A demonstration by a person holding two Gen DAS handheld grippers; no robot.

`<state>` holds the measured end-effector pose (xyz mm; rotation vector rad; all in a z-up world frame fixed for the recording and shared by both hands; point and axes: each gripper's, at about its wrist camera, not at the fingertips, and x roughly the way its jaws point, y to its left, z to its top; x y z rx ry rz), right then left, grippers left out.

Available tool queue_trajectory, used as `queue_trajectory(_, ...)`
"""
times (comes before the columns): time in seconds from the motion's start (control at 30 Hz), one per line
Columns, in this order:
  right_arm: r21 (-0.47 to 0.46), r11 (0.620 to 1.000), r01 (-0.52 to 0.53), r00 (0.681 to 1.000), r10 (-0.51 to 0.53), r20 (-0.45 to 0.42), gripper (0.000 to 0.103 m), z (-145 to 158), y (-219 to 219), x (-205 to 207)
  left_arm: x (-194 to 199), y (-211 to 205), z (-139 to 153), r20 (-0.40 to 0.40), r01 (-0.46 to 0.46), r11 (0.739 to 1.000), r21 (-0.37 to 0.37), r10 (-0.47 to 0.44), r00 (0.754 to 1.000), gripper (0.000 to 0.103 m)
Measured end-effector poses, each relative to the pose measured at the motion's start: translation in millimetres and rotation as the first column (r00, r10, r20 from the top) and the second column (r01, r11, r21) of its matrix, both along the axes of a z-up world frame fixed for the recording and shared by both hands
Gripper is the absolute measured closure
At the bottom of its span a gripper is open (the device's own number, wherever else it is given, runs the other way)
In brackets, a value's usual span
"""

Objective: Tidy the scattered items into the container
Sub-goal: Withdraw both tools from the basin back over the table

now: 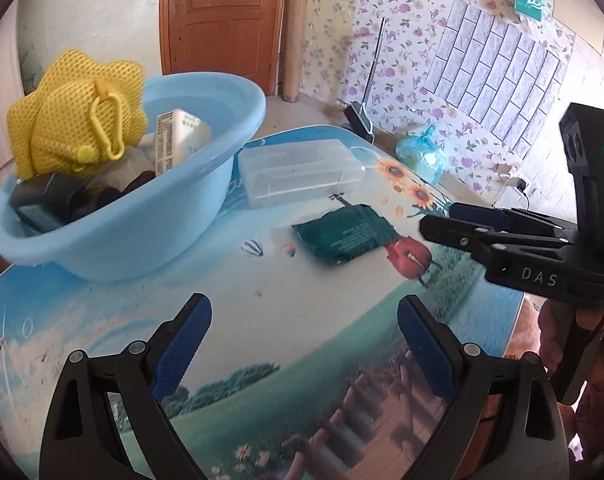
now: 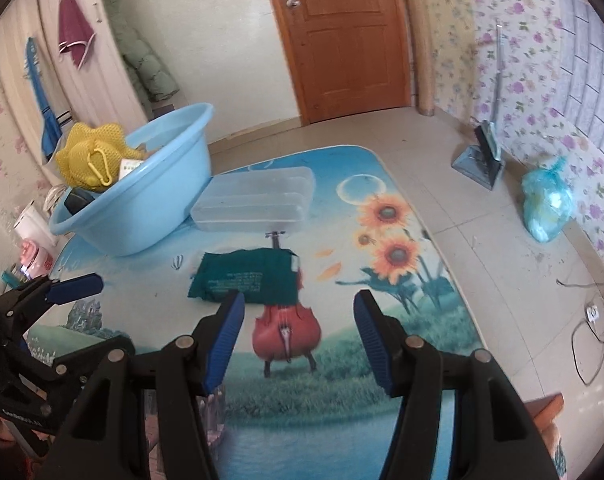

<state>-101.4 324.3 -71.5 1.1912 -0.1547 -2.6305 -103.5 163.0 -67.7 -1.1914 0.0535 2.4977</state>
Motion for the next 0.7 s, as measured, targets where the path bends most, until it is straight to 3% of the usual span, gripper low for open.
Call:
queue_trajectory(0.13,0.029,0.997,-0.069,0.997,0.068,0.02,0.046,-7,-22,-14,-5,-3,-6,0.011,-0.02,1.0,-0.018,0.021,1.0,0.009)
queue_trajectory(0.27,0.113,0.985,-0.128,0.992,0.126,0.028,0.028,-13,-48,-26,-10,-13,-10,0.025,-0.054,0.998,-0.021,0.055,0.998,0.009)
queue_trajectory(0.47,0.194,0.973,-0.128,0.991,0.12,0.055,0.028,-20,-59,-34,-13,-21,-10,0.024,-0.078,0.996,-0.035,0.079,0.997,0.009)
queue_trajectory(0.6,0.166,0.983,-0.084,0.995,0.072,0.075,0.025,-21,-37,-36,-12,-22,-10,0.015,-0.075,0.997,-0.036,0.075,0.997,0.009)
queue_trajectory(0.7,0.124,0.991,-0.058,0.998,0.053,0.043,0.025,-13,-21,-37,-14,-23,-11,0.013,-0.074,0.997,-0.028,0.074,0.997,0.009)
